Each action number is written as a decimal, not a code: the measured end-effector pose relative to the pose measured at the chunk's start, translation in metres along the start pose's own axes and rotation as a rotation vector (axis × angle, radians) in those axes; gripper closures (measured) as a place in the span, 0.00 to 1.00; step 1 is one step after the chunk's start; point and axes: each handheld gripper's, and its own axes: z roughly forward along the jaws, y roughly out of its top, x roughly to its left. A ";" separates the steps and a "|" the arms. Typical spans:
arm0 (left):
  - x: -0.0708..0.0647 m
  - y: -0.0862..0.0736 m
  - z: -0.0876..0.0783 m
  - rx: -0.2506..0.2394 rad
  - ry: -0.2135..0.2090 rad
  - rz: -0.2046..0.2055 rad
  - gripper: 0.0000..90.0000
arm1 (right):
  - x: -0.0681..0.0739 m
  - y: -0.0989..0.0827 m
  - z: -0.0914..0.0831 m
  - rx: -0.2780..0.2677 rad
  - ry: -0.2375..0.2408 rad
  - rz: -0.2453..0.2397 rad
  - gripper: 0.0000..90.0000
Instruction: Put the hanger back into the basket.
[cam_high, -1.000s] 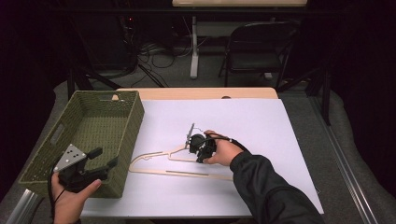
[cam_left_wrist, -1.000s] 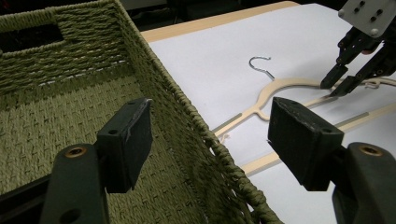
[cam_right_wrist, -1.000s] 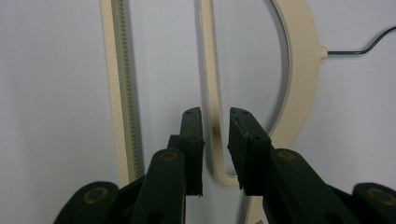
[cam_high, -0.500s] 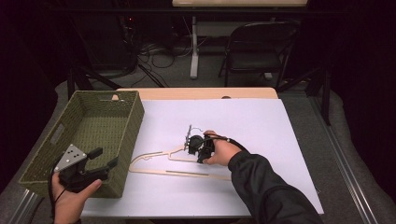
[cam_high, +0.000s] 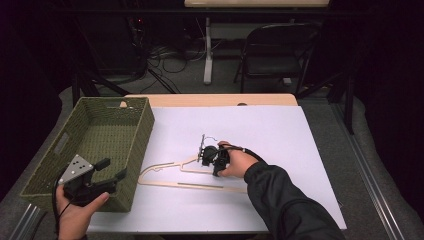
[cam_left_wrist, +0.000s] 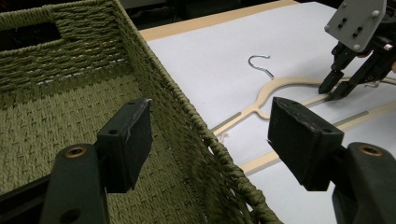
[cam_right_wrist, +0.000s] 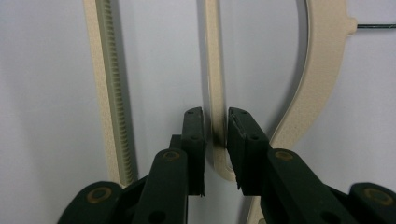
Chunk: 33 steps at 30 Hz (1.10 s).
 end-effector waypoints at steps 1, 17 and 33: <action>0.000 0.000 0.000 0.000 0.000 0.000 0.34 | 0.000 0.000 0.000 0.001 0.000 -0.001 0.85; 0.000 0.000 0.001 0.004 -0.002 0.001 0.34 | -0.001 0.000 0.002 0.033 -0.002 -0.009 0.88; 0.000 0.000 0.003 0.003 -0.003 -0.001 0.34 | -0.003 0.000 0.002 0.054 0.019 -0.011 0.93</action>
